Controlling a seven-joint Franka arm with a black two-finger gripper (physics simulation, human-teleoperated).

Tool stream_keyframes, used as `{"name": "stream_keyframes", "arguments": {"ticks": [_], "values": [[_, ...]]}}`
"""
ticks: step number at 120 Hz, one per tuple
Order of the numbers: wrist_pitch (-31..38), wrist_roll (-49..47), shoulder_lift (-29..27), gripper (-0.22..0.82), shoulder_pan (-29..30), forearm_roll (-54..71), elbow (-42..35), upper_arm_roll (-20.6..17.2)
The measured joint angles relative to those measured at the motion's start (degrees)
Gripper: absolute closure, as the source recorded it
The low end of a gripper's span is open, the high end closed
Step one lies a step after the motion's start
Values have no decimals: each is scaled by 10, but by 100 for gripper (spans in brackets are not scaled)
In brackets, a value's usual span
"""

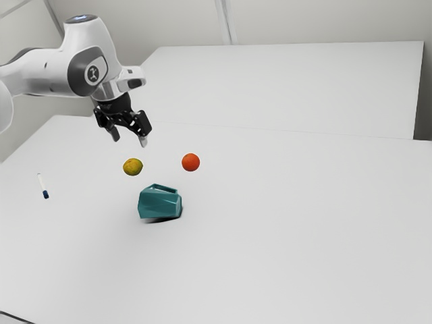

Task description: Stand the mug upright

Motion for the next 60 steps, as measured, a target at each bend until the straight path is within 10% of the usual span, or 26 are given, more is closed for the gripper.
{"name": "stream_keyframes", "arguments": {"ticks": [60], "values": [[20, 16, 16, 0, -12, -167, -77, 73]]}}
